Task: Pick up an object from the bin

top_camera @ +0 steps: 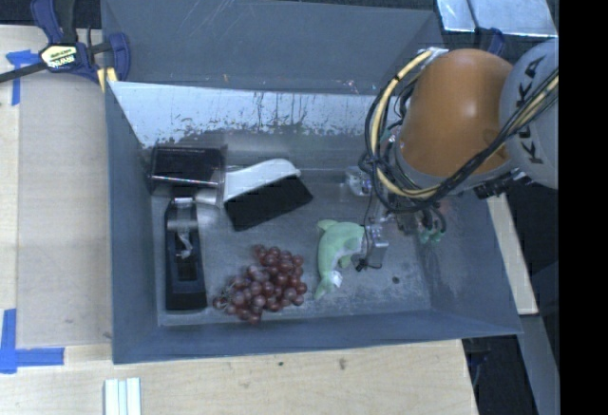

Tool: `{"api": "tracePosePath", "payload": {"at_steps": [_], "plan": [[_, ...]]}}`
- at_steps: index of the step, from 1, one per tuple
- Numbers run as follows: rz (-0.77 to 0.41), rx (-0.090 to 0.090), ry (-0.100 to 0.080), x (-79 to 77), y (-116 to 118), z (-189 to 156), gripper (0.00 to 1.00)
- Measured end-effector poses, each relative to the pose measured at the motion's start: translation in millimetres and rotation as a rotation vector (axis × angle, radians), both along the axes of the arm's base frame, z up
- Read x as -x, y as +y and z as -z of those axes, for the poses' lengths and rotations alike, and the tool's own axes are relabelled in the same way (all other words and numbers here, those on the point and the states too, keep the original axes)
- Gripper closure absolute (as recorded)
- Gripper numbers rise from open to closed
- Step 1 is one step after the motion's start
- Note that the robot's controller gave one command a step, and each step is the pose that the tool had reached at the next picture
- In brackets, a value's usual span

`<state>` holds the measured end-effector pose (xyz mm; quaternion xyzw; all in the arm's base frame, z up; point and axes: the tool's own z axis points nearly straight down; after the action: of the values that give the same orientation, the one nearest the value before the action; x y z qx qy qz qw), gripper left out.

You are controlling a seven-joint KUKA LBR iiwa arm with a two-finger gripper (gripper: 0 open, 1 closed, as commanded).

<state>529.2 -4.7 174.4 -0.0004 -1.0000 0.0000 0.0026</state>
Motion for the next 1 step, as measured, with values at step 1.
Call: {"api": "tracePosePath", "payload": {"at_steps": [1], "plan": [[0.0,0.0,-0.009,-1.8,-0.1,-4.6,0.0]]}}
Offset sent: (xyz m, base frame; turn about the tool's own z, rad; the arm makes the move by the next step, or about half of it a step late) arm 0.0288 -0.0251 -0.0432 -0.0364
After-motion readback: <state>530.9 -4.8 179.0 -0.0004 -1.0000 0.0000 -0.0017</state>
